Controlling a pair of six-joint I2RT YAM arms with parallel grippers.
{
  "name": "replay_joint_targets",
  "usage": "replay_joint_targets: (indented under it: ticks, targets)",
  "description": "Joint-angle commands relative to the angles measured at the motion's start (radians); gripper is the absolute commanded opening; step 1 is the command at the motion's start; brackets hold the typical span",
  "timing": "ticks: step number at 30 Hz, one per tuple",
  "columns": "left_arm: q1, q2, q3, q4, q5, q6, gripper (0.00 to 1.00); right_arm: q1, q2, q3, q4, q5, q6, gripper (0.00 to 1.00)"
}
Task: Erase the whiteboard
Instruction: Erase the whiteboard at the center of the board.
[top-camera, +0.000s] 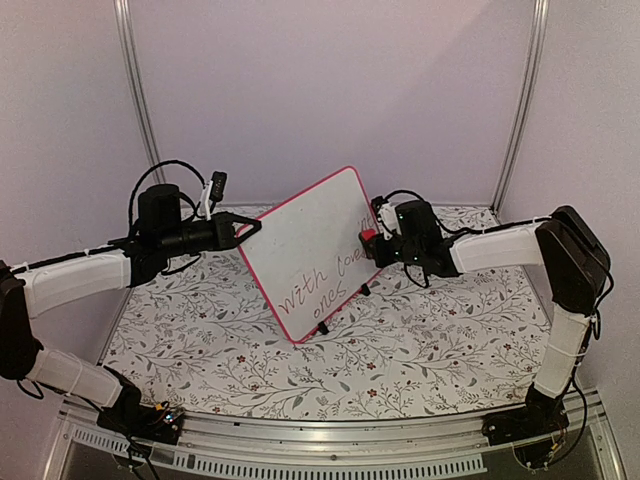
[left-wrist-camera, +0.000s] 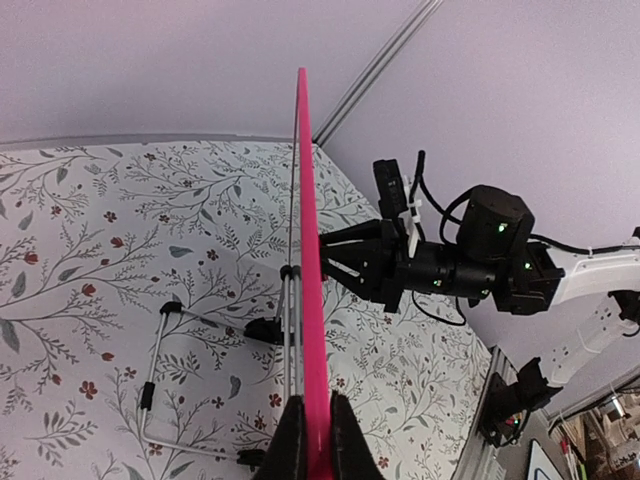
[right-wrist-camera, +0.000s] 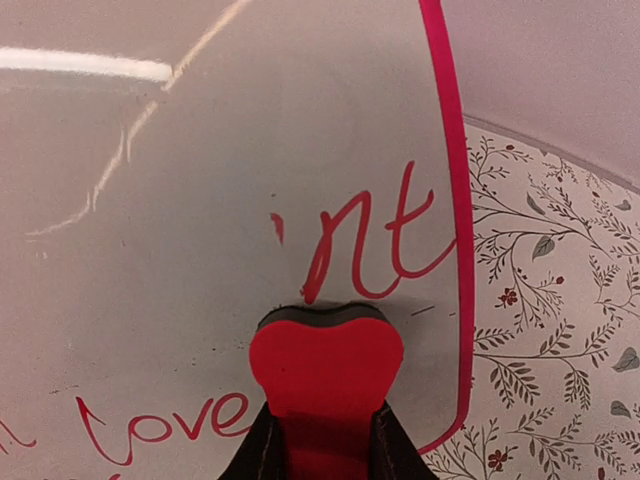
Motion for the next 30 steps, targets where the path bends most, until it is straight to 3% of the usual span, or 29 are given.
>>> replay_joint_targets:
  ticks: [1,12,30]
  targets:
    - [-0.023,-0.031,0.0,0.044,0.123,-0.012,0.0,0.009,0.01,0.092,-0.034,0.02,-0.024,0.23]
    - [-0.022,-0.038,0.0,0.04,0.12,-0.011,0.0,-0.001,0.022,0.192,-0.088,0.049,-0.051,0.23]
    - [-0.021,-0.034,0.0,0.041,0.121,-0.012,0.0,-0.001,0.0,-0.005,-0.036,0.044,-0.026,0.23]
